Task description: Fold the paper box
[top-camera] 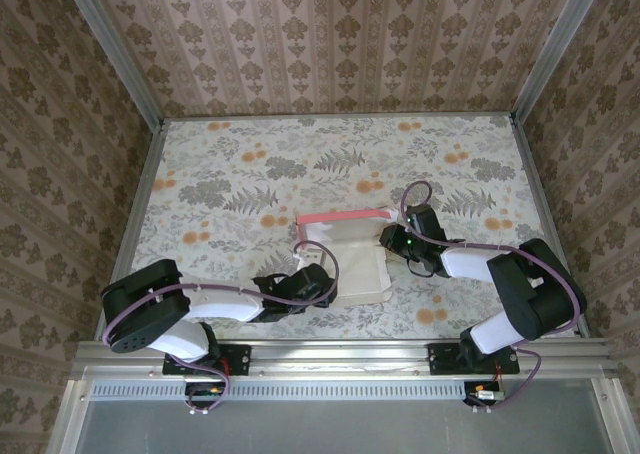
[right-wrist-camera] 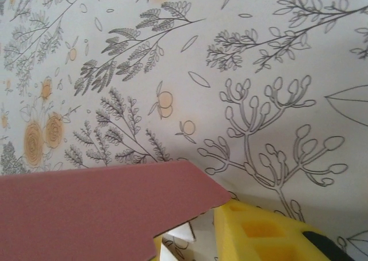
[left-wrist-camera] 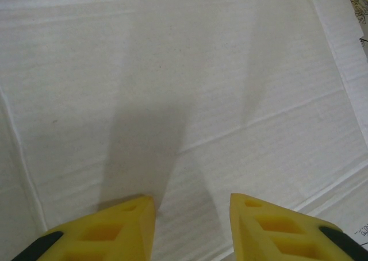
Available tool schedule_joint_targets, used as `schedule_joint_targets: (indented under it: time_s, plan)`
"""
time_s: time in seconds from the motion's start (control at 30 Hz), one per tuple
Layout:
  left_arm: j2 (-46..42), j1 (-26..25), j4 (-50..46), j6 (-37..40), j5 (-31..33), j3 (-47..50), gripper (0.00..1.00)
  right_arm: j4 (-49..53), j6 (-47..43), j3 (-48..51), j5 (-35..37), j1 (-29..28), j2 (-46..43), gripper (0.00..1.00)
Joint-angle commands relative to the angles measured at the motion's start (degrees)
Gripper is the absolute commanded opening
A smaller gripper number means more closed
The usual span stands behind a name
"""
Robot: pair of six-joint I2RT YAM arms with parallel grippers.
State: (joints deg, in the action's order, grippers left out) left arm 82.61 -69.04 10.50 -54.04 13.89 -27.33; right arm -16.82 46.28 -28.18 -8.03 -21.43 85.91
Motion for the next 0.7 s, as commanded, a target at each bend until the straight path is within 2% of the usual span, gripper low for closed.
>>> schedule_joint_targets:
  time_s: [0.0, 0.37, 0.67]
  plan:
    - [1.75, -0.91, -3.75, -0.54, -1.78, 0.04, 0.39, -2.75, -0.54, -1.94, -2.84, -0.86, 1.33, 0.31]
    - [2.51, -1.28, -2.78, 0.16, -2.2, -0.26, 0.39, -5.03, -2.33, -0.18, -2.51, -2.78, -2.91, 0.3]
    - [2.99, -1.63, -2.86, 0.82, -2.39, -0.97, 0.39, -2.19, -3.38, -3.57, -3.59, -4.71, 0.02, 0.3]
